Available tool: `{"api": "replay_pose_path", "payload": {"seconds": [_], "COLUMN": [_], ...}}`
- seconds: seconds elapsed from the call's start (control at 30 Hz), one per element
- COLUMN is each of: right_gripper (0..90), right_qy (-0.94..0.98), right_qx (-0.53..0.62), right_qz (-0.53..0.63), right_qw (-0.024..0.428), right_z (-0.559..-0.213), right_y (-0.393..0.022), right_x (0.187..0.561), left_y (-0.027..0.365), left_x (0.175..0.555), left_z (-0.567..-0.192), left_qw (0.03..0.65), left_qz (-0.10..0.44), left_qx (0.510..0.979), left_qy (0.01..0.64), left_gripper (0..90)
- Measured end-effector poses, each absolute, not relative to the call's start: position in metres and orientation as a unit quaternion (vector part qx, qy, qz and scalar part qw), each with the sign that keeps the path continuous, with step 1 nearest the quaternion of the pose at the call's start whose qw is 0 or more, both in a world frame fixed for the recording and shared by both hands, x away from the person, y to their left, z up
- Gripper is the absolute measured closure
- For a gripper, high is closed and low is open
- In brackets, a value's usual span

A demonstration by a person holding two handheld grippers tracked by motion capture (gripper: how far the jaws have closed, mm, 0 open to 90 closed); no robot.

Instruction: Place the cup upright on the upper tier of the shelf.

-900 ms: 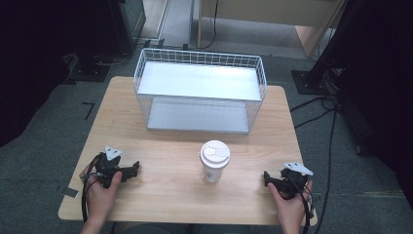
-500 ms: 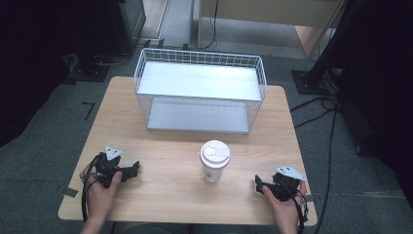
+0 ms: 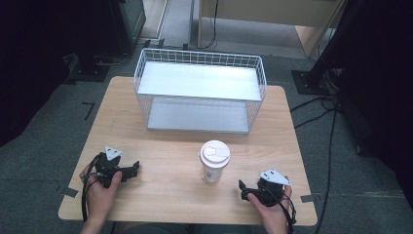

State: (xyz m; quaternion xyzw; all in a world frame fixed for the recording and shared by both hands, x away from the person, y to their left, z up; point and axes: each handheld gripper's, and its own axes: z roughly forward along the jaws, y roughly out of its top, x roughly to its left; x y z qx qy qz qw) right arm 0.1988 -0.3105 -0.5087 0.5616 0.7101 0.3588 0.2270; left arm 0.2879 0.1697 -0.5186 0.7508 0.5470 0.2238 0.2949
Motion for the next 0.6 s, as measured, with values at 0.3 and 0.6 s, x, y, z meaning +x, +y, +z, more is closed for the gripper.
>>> {"api": "replay_pose_path", "payload": {"seconds": [0.3, 0.6], "right_gripper": [0.0, 0.0], "right_qy": [0.721, 0.733], "right_qx": [0.545, 0.529], "right_qz": [0.369, 0.373], "right_qw": [0.217, 0.208], "right_z": [-0.511, -0.515], "right_y": [-0.295, -0.281], "right_x": [0.197, 0.196], "left_y": [0.170, 0.170], "left_x": [0.288, 0.288], "left_z": [-0.519, -0.519], "left_qw": [0.295, 0.295], "left_qz": [0.224, 0.224], "left_qx": [0.751, 0.751], "left_qy": [0.547, 0.547], "left_gripper": [2.4, 2.4]}}
